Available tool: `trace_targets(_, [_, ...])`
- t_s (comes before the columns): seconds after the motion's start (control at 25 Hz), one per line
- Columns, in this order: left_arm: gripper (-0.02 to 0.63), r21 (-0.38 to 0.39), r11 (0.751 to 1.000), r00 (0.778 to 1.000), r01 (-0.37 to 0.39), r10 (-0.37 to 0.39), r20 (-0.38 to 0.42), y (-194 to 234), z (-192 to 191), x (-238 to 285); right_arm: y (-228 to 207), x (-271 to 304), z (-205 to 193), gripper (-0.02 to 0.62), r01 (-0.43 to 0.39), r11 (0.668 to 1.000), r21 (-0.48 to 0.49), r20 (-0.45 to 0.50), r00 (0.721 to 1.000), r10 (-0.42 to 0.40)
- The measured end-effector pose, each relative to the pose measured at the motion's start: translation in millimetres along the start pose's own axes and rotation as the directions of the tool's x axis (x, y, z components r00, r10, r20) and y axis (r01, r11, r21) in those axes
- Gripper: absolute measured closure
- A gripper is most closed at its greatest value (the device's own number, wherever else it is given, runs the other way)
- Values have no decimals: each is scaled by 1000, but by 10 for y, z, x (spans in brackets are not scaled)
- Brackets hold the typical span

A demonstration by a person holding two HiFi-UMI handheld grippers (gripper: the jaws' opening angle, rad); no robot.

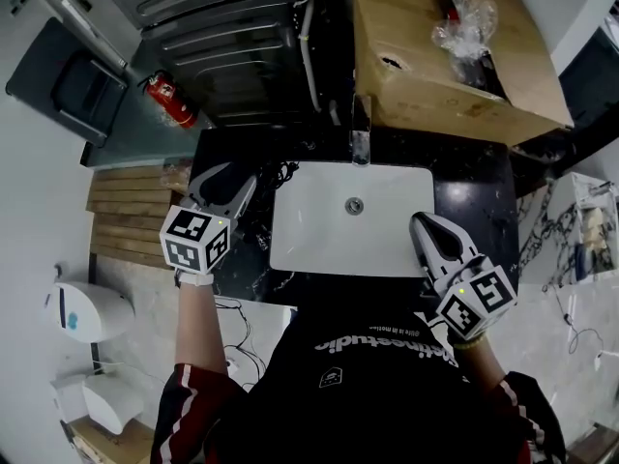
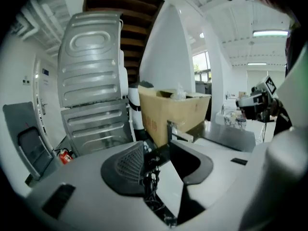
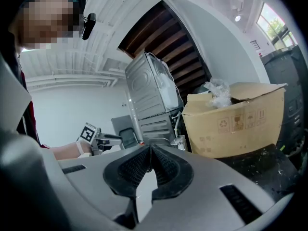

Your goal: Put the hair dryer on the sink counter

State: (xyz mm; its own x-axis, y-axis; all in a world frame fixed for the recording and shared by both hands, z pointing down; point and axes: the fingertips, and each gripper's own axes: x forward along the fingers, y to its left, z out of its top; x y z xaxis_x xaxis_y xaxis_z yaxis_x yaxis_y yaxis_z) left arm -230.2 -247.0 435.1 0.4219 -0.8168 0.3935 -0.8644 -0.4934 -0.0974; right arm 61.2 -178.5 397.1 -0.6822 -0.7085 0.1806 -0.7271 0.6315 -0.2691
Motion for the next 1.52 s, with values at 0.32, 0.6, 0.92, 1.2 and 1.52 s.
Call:
trace_targets(0.32, [451, 14, 1000, 928, 12, -17, 372, -567, 979, -343, -108, -2, 179, 554, 28, 999, -31, 41, 999, -27])
trace_targets(0.6, [474, 4, 996, 877, 87, -79, 474, -1160, 1355, -348, -131, 24, 478, 554, 49, 996, -78, 102, 994, -41])
trace_targets(0.92, [574, 30, 995, 895, 91, -95, 436, -1537, 1317, -124, -76, -48, 751, 554, 74, 984, -162, 165, 985, -47])
trace_targets(1.2, [591, 32, 990, 890, 140, -140, 434, -1693, 1311, -11, -120, -78, 800, 554, 92, 982, -166, 189, 980, -60])
trace_targets(1.52, [591, -5, 983, 894, 181, -163, 418, -1735, 1191, 52, -109, -90, 725, 558, 107, 975, -197, 189, 980, -69])
